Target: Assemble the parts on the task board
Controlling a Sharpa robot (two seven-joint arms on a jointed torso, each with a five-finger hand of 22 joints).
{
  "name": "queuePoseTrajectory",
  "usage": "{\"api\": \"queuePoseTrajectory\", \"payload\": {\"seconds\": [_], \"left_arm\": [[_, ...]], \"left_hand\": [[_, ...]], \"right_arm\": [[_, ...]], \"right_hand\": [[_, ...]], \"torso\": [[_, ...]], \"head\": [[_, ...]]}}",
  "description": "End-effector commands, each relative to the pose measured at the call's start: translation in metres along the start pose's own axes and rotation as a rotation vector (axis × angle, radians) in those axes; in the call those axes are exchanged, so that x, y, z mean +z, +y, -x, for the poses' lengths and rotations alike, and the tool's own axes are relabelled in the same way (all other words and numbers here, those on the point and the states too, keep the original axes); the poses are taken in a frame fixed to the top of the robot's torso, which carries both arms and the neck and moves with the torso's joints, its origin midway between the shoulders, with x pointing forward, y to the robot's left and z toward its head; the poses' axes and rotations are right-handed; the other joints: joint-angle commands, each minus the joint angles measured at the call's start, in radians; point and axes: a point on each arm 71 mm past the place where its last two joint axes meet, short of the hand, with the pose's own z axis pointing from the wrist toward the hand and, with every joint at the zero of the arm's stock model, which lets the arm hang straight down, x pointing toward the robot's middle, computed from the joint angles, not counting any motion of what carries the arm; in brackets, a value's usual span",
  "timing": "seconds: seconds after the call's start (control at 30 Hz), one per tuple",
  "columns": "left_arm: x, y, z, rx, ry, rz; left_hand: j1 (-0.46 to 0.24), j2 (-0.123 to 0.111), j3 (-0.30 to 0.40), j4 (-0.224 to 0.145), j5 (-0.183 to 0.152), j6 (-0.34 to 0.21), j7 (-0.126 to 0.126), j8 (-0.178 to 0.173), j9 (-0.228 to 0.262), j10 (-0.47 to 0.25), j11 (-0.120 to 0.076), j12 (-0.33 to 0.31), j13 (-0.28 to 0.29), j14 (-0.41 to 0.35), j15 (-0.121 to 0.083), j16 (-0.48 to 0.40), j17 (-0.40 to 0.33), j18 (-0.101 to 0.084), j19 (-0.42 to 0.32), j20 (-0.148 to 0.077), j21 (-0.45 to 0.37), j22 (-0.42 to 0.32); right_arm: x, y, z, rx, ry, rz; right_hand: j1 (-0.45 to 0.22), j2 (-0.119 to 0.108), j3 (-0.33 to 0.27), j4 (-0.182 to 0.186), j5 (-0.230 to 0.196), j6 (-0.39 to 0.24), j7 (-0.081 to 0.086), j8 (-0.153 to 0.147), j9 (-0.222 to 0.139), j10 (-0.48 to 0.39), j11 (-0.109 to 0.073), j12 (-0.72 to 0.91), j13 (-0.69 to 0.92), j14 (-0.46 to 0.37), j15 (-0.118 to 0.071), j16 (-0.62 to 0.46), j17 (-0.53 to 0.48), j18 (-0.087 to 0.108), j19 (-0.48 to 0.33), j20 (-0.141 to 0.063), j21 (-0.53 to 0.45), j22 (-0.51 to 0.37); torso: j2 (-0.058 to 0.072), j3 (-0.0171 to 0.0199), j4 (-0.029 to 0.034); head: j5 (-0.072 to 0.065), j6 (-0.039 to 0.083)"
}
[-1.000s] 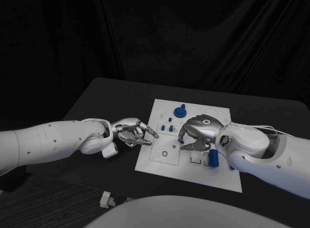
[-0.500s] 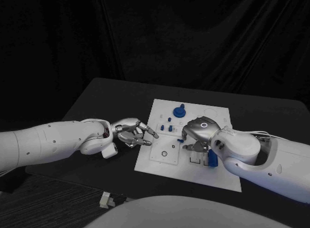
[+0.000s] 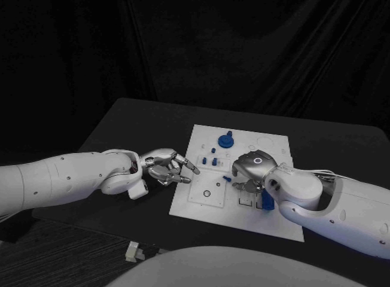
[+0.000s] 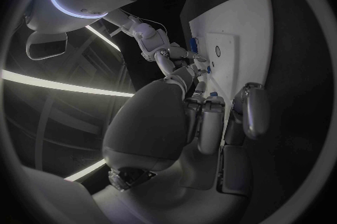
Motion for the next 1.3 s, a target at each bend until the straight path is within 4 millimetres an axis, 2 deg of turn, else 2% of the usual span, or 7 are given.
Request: {"api": "queuePoseTrajectory", "payload": {"seconds": [0.03, 0.13, 0.33, 0.5, 0.67, 1.3], "left_arm": [[0.001, -0.001, -0.001, -0.009, 0.009, -0.014], [0.001, -0.001, -0.001, -0.009, 0.009, -0.014], [0.001, -0.001, -0.001, -0.009, 0.009, -0.015], [0.002, -0.002, -0.002, -0.009, 0.011, -0.016], [0.002, -0.002, -0.002, -0.009, 0.012, -0.016], [0.002, -0.001, -0.001, -0.009, 0.012, -0.015]], "left_hand": [[0.002, 0.002, 0.005, 0.000, 0.004, -0.001, 0.004, 0.006, 0.000, 0.049, -0.001, -0.003, 0.219, 0.102, 0.001, 0.003, 0.263, 0.017, -0.007, -0.001, -0.006, 0.181], [0.002, 0.002, 0.005, 0.000, 0.004, -0.001, 0.004, 0.006, 0.000, 0.049, -0.001, -0.003, 0.219, 0.102, 0.001, 0.003, 0.263, 0.017, -0.007, -0.001, -0.006, 0.181], [0.002, 0.002, 0.005, 0.000, 0.004, -0.001, 0.004, 0.006, 0.000, 0.049, -0.001, -0.003, 0.219, 0.102, 0.001, 0.003, 0.263, 0.017, -0.007, -0.001, -0.006, 0.181], [0.002, 0.002, 0.005, 0.000, 0.004, -0.001, 0.004, 0.006, 0.000, 0.049, -0.001, -0.003, 0.219, 0.102, 0.001, 0.003, 0.263, 0.017, -0.007, -0.001, -0.006, 0.181], [0.002, 0.002, 0.005, 0.000, 0.004, -0.001, 0.004, 0.006, 0.000, 0.049, -0.001, -0.003, 0.219, 0.102, 0.001, 0.003, 0.263, 0.017, -0.007, -0.001, -0.006, 0.181], [0.002, 0.002, 0.005, 0.000, 0.004, -0.001, 0.004, 0.006, 0.000, 0.049, -0.001, -0.003, 0.219, 0.102, 0.001, 0.003, 0.263, 0.017, -0.007, -0.001, -0.006, 0.181]], "right_arm": [[0.001, -0.001, 0.000, 0.006, -0.034, -0.015], [0.002, 0.000, -0.002, 0.026, -0.035, -0.010], [0.003, 0.000, -0.004, 0.072, -0.036, -0.005], [0.004, 0.000, -0.005, 0.106, -0.031, -0.003], [0.005, -0.001, -0.007, 0.129, -0.023, -0.004], [0.011, 0.003, -0.014, 0.152, -0.020, 0.002]], "right_hand": [[0.015, -0.001, 0.007, -0.017, 0.030, -0.012, 0.003, -0.010, -0.009, 0.105, 0.012, -0.003, 0.263, 0.105, 0.011, 0.003, 0.263, -0.006, 0.038, 0.009, -0.004, 0.219], [0.017, 0.000, 0.015, -0.025, 0.050, -0.014, 0.004, -0.012, -0.015, 0.105, 0.013, -0.003, 0.263, 0.105, 0.013, 0.003, 0.263, -0.006, 0.037, 0.010, -0.006, 0.218], [0.015, 0.001, 0.017, -0.026, 0.055, -0.012, 0.006, -0.011, -0.016, 0.105, 0.014, -0.003, 0.263, 0.105, 0.013, 0.003, 0.263, -0.006, 0.036, 0.011, -0.007, 0.218], [0.004, 0.000, 0.017, -0.025, 0.040, -0.009, 0.008, -0.011, -0.020, 0.105, 0.016, -0.003, 0.263, 0.105, 0.016, 0.003, 0.263, -0.005, 0.035, 0.012, -0.010, 0.217], [0.012, 0.002, 0.025, -0.034, 0.046, -0.006, 0.007, -0.009, -0.023, 0.105, 0.016, -0.003, 0.263, 0.105, 0.016, 0.003, 0.263, -0.004, 0.033, 0.013, -0.014, 0.216], [0.005, 0.006, 0.035, -0.049, 0.017, 0.035, -0.005, 0.010, -0.020, 0.105, 0.007, -0.003, 0.263, 0.105, 0.010, 0.003, 0.263, -0.003, 0.032, 0.010, -0.016, 0.215]], "torso": [[0.000, -0.0002, -0.0008], [0.000, 0.0001, -0.0005], [0.000, 0.0000, 0.0003], [0.000, -0.0001, 0.0002], [0.000, 0.0001, -0.0004], [0.000, -0.0001, 0.0000]], "head": [[0.000, 0.000], [0.002, 0.000], [0.001, 0.000], [0.001, 0.000], [-0.001, 0.000], [0.000, 0.000]]}}
